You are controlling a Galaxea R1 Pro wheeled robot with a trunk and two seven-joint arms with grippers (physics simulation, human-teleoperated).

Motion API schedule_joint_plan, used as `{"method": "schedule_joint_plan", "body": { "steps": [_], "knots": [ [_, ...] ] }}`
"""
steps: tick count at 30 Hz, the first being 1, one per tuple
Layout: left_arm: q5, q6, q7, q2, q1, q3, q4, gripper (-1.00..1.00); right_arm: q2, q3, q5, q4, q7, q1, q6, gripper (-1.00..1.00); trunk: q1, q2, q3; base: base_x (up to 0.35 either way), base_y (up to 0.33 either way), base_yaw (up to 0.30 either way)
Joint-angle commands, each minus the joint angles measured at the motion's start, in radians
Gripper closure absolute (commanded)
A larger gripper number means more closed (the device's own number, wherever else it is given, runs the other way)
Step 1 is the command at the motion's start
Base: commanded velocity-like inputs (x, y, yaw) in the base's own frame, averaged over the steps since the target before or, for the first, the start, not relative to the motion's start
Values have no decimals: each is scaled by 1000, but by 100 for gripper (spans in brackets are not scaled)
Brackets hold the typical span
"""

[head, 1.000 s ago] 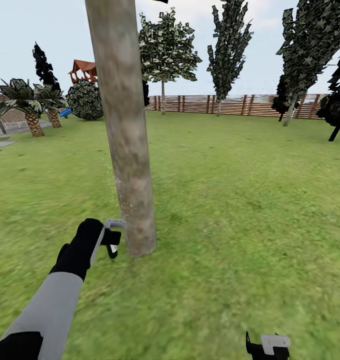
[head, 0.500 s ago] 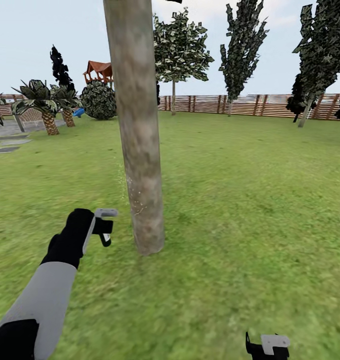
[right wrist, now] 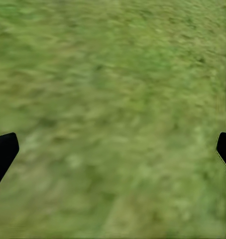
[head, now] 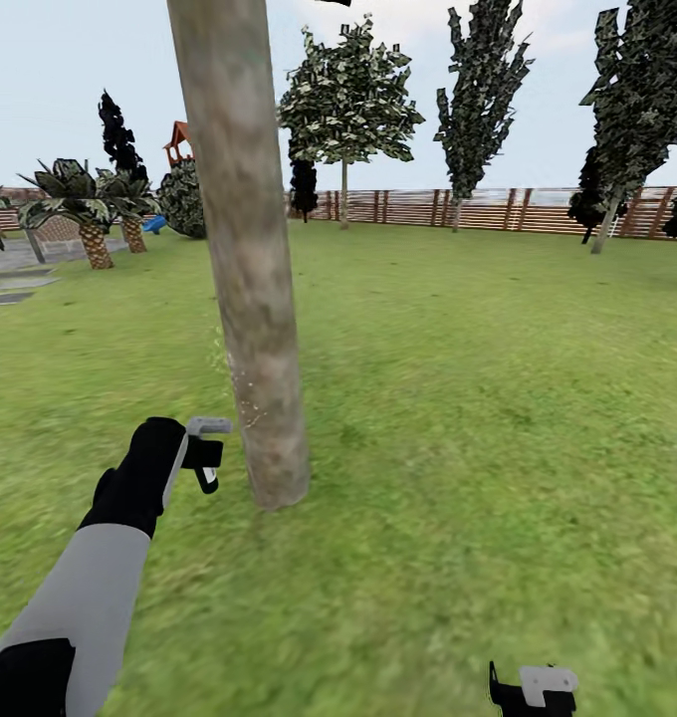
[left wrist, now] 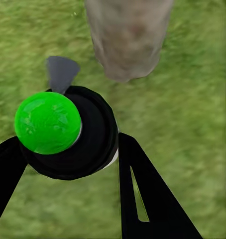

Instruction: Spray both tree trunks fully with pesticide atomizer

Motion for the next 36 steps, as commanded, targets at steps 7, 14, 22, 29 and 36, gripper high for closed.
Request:
{"method": "schedule_joint_plan", "body": {
  "steps": [7,14,22,29,36],
  "knots": [
    [-15,2,-5,0,2,1,-1,100,0,-5,11,2,-6,-1,-2,-100,0,0,-1,226,-186,0],
    [-17,1,-4,3,4,1,-1,100,0,-4,11,3,-6,-1,-2,-100,0,0,-1,35,-17,0],
    [-18,1,-2,8,4,2,-1,100,-1,-5,12,42,-3,-1,-2,-100,0,0,-1,6,0,0],
    [-18,1,0,9,5,2,-1,100,-2,-5,12,43,-4,-1,-3,-100,0,0,-1,226,0,0],
    [-9,-3,-16,19,16,9,-13,100,2,-3,14,43,-1,-3,-2,-100,0,0,-1,7,0,0]
  ]
}}
